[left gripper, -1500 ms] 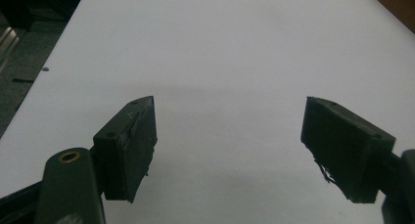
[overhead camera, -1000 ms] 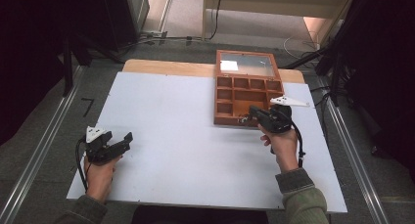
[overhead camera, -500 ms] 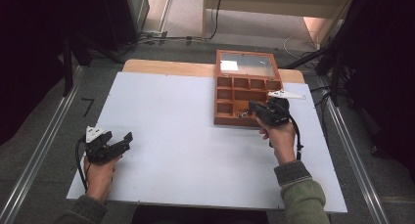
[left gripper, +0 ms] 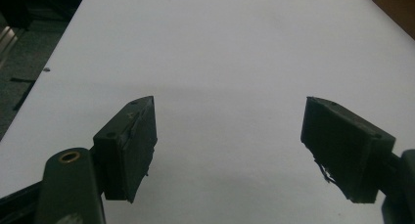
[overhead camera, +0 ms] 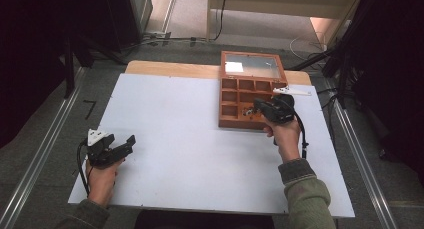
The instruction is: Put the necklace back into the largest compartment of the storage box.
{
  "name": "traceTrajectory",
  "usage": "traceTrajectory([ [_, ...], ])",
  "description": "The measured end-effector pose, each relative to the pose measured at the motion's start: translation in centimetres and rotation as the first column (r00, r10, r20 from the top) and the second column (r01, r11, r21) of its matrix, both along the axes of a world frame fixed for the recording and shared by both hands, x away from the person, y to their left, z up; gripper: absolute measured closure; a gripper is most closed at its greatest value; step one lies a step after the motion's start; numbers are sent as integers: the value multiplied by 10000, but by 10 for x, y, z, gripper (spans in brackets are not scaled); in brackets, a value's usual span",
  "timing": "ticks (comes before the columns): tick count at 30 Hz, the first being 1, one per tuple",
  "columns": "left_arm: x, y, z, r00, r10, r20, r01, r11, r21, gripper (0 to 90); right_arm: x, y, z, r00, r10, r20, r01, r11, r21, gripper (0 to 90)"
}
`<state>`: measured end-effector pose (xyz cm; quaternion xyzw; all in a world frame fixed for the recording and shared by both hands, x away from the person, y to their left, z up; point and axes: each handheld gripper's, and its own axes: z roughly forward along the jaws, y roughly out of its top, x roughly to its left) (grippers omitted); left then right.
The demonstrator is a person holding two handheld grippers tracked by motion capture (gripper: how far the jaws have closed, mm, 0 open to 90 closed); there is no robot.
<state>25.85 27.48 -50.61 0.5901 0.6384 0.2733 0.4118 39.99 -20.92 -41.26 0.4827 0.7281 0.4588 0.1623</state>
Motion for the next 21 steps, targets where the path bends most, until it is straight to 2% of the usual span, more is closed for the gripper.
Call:
traceTrajectory([
  [21, 0, 0, 0, 10000, -9, -6, 9, 10000, -19, 212, 24, -5, -11, 9976, -623, -295, 622, 9981, -22, 858],
])
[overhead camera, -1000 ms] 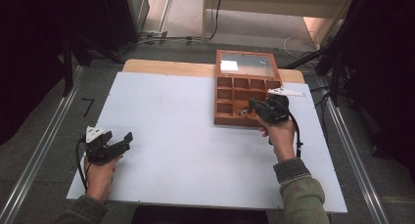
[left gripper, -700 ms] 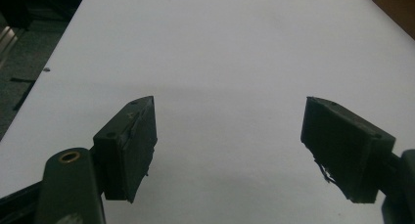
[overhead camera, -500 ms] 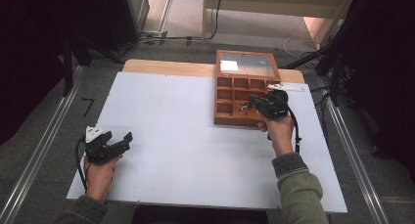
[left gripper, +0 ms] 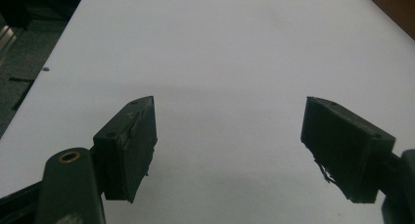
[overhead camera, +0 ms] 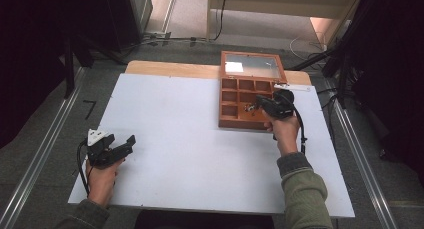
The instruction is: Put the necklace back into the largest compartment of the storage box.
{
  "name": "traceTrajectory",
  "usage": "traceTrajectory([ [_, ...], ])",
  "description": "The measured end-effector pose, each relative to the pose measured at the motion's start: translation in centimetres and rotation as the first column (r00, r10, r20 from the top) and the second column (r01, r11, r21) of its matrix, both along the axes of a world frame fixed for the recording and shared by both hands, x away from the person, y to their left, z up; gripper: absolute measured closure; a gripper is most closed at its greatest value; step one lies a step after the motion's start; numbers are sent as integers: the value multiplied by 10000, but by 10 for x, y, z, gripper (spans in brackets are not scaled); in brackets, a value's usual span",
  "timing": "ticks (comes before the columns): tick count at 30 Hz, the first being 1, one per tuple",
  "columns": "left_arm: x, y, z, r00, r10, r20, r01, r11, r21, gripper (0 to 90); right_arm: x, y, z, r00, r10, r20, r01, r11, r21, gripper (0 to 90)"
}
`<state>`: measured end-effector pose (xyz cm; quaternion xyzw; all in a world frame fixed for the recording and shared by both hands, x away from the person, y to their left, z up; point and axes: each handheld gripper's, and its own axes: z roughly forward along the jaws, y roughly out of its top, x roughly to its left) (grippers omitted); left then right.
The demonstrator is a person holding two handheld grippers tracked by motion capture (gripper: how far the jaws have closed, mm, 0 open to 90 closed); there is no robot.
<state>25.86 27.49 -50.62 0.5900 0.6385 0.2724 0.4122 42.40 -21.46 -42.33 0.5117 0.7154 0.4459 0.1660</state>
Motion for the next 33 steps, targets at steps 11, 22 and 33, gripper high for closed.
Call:
traceTrajectory([
  [11, 0, 0, 0, 10000, -9, -16, 9, 10000, 8, 212, 10, -3, -6, 9993, -303, -204, 305, 9995, 102, 686],
  [22, 0, 1, 0, 10000, -18, -20, 18, 10000, 19, 212, 9, 1, -9, 9995, -80, -296, 65, 9988, -489, 468],
  [33, 0, 0, 0, 10000, -6, -16, 6, 10000, 37, 212, 0, -4, -14, 9986, -94, -523, 59, 9978, -667, 351],
])
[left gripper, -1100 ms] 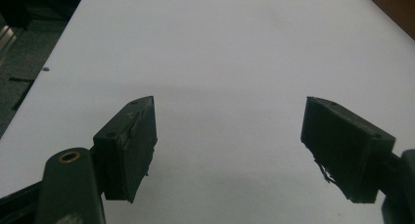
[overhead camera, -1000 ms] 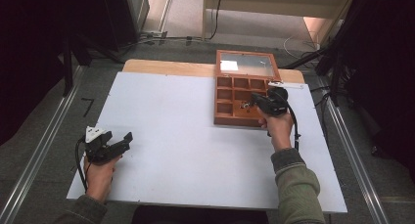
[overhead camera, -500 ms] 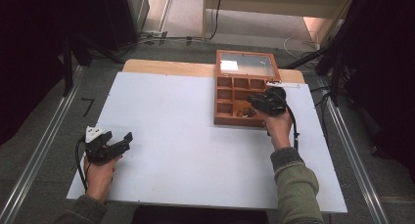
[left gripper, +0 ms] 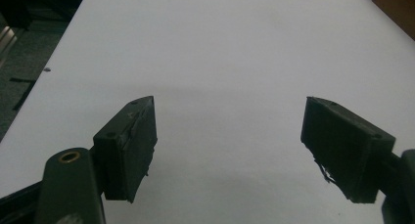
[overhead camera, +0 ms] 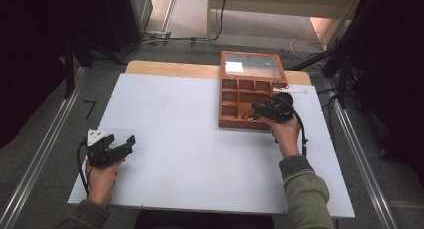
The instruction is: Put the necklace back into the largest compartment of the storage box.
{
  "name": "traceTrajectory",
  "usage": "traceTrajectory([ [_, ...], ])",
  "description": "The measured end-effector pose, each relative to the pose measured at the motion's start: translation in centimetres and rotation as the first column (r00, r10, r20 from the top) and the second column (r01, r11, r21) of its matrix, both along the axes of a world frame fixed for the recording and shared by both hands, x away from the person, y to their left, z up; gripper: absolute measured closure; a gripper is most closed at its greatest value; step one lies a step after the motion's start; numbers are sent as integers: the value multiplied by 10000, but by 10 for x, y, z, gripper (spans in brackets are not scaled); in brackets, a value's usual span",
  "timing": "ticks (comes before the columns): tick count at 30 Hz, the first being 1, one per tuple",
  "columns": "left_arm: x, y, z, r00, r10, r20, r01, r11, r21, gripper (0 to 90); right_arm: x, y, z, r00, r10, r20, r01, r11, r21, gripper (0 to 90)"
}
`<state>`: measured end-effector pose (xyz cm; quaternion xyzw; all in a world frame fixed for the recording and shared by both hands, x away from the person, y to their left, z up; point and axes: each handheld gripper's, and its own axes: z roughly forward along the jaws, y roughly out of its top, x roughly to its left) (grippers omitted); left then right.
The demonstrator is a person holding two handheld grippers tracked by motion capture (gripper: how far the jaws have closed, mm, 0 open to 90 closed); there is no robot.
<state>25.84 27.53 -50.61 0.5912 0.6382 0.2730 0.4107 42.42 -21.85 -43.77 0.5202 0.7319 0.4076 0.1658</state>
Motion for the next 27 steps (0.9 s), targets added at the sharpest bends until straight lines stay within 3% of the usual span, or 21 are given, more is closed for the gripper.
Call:
traceTrajectory([
  [8, 0, -1, 0, 10000, -19, 17, 19, 10000, 4, 212, -9, -1, -1, 9999, 83, 138, -82, 9999, -81, 301],
  [27, 0, -1, 0, 10000, -26, 21, 26, 10000, 28, 212, -28, -9, 0, 9988, 123, 467, -114, 9998, -188, 299],
])
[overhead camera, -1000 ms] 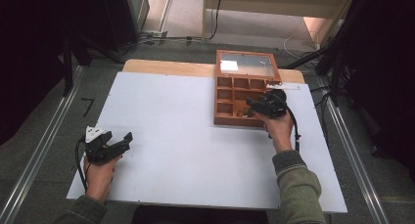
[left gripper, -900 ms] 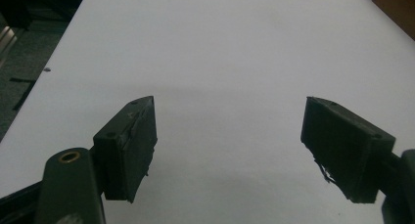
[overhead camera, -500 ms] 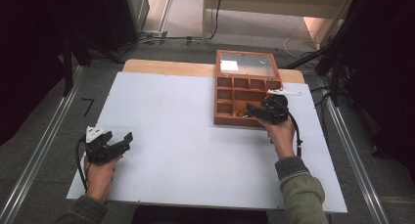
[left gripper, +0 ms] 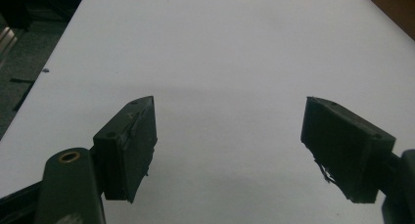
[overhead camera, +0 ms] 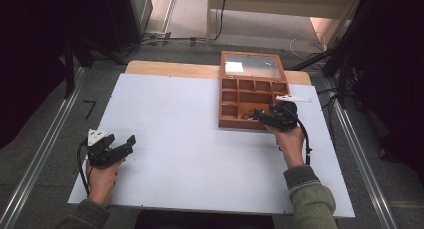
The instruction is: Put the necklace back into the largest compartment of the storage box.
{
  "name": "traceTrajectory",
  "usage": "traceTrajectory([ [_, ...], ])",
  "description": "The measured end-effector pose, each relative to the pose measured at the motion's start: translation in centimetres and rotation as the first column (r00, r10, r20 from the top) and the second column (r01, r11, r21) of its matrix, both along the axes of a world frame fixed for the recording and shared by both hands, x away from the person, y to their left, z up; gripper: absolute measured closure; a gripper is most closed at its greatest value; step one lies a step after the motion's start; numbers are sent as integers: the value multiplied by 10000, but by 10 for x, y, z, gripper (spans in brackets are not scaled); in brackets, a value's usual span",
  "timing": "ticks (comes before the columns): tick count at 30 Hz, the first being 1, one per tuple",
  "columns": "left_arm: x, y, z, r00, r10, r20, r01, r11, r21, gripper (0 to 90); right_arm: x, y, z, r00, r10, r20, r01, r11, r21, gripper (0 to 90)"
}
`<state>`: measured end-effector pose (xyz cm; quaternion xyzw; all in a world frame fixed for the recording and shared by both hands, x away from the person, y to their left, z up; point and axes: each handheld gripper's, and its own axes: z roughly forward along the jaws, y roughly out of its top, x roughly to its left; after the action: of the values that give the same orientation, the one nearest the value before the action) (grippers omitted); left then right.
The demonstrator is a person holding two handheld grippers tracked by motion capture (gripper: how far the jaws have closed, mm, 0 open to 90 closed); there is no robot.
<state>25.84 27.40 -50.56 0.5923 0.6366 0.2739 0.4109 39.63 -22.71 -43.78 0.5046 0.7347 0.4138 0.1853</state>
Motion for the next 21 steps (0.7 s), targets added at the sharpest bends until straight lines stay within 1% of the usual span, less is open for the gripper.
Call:
traceTrajectory([
  [11, 0, -1, 0, 10000, 4, -2, -4, 10000, 11, 212, -16, -5, 2, 9995, 252, 211, -254, 9996, 101, 279],
  [21, 0, -1, 0, 10000, -9, -11, 9, 10000, 7, 212, -34, -17, -1, 9990, 218, 382, -227, 9995, 235, 269],
])
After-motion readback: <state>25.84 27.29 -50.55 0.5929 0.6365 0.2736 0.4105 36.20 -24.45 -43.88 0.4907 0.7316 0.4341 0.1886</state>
